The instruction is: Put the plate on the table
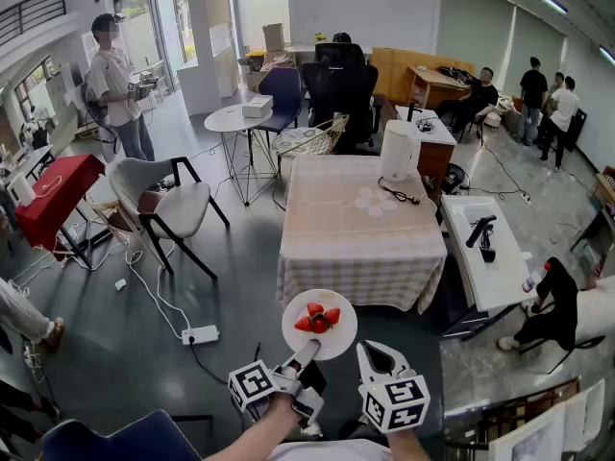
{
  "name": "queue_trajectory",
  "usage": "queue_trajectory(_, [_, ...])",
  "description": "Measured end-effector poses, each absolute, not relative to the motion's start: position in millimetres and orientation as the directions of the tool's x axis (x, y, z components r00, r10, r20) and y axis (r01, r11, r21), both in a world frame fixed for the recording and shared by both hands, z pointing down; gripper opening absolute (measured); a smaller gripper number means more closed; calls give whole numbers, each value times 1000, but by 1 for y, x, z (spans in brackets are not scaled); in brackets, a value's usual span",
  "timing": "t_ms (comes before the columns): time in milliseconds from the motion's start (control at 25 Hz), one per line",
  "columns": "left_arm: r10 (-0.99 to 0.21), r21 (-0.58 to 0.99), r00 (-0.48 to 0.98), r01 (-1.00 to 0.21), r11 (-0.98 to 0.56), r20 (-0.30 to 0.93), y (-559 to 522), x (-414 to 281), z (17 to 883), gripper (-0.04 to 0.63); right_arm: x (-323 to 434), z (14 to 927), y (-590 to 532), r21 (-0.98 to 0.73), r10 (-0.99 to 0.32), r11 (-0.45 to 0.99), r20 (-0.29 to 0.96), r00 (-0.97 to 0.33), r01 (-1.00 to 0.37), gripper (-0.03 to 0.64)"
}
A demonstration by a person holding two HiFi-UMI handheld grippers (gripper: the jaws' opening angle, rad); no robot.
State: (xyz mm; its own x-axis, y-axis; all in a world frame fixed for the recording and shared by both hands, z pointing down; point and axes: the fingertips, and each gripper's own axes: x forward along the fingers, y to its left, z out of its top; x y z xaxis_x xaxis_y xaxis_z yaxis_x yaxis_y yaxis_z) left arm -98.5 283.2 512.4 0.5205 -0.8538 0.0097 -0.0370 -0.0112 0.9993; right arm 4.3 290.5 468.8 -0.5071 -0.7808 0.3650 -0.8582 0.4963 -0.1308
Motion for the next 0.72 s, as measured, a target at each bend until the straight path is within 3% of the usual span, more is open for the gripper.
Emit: queue_trajectory(720, [-859, 1000, 512, 0, -13, -11, 279, -114, 513, 26, -11, 470, 287, -129, -784, 490, 366, -501, -862, 5])
